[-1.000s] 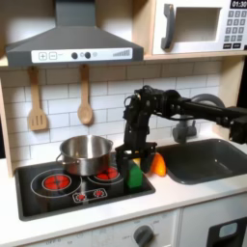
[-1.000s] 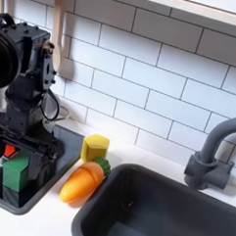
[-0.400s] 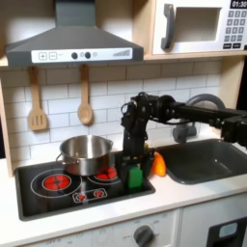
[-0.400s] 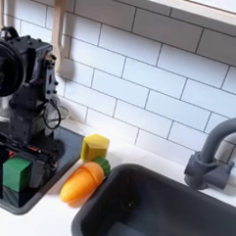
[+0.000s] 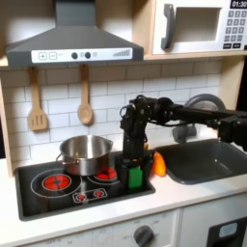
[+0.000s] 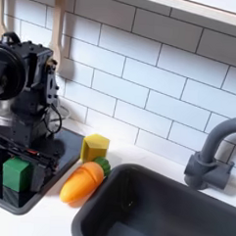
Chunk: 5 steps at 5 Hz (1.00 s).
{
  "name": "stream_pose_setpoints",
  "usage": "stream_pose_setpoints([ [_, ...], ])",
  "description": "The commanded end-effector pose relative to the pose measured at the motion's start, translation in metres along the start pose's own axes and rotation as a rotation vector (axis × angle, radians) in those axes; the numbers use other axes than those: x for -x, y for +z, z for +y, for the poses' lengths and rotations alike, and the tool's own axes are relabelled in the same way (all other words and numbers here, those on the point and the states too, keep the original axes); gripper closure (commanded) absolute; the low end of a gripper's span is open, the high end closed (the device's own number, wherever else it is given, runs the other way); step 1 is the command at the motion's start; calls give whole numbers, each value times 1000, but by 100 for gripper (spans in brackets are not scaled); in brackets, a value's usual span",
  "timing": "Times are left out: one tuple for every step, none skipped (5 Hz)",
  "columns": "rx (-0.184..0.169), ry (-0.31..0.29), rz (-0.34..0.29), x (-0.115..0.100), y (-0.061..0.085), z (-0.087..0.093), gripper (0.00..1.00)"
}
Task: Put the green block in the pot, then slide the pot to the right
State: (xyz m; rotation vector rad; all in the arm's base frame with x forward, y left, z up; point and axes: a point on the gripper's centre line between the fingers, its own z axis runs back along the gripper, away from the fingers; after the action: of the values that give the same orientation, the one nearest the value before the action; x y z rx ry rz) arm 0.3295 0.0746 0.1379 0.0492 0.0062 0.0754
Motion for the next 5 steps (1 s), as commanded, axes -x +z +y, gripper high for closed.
stream_pose_setpoints([
  [18, 8, 7, -1, -4, 0, 100],
  [22, 9, 3, 0, -2, -1, 100],
  [30, 3, -13, 1, 1, -1, 100],
  [43, -7, -38, -1, 6, -1, 100],
  [54, -21, -66, -4, 15, 0, 100],
])
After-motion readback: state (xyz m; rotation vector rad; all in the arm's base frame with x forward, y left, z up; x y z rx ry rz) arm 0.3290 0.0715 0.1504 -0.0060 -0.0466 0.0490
